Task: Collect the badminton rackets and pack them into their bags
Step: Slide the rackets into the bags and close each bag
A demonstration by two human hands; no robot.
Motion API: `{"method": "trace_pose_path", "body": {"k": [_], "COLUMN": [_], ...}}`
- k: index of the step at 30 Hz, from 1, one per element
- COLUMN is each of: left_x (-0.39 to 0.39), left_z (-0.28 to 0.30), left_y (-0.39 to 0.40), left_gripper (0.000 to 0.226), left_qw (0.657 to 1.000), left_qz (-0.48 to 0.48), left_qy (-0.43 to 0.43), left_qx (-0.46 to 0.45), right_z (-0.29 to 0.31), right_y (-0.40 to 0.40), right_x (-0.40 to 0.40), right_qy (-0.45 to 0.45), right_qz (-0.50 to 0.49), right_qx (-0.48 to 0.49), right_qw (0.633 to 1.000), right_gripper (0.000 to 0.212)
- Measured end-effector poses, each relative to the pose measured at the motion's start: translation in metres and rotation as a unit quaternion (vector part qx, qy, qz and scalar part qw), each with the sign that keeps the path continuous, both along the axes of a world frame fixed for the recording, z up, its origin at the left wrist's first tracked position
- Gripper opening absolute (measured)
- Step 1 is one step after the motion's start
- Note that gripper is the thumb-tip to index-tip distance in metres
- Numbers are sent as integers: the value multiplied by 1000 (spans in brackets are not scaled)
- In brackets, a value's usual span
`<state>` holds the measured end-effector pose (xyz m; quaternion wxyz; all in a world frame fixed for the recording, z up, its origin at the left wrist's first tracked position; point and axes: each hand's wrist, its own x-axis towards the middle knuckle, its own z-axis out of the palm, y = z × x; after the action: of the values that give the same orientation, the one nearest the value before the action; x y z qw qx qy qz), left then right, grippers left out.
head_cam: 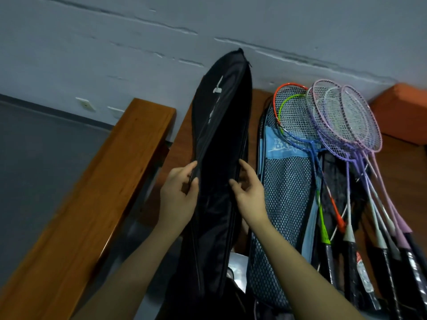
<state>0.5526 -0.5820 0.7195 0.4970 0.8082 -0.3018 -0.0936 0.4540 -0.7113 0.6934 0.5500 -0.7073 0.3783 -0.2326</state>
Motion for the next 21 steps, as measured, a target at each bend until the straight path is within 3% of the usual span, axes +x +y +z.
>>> {"method": "trace_pose_path", "body": {"k": [3, 9, 15, 21], "left_x": [8, 26, 6, -30], "left_z": [-3, -10, 2, 8], "left_y": [-5, -29, -70, -109], "left_gripper": [43, 43, 45, 46], "left_qw": [1000, 998, 996, 991], "left_qz": [-4, 19, -31, -62], "left_qy": [13, -35, 2, -19], "left_qx": [27, -48, -89, -115], "right_z": [9, 19, 28, 27], "right_y": [4, -2, -21, -60], "right_x": [16, 9, -17, -62], "right_qy": [-13, -20, 3, 10], "right_qz": [25, 33, 4, -72], "right_qx": [-65, -135, -158, -162], "right_qw": [997, 990, 987, 984], "right_gripper": [50, 44, 44, 42]}}
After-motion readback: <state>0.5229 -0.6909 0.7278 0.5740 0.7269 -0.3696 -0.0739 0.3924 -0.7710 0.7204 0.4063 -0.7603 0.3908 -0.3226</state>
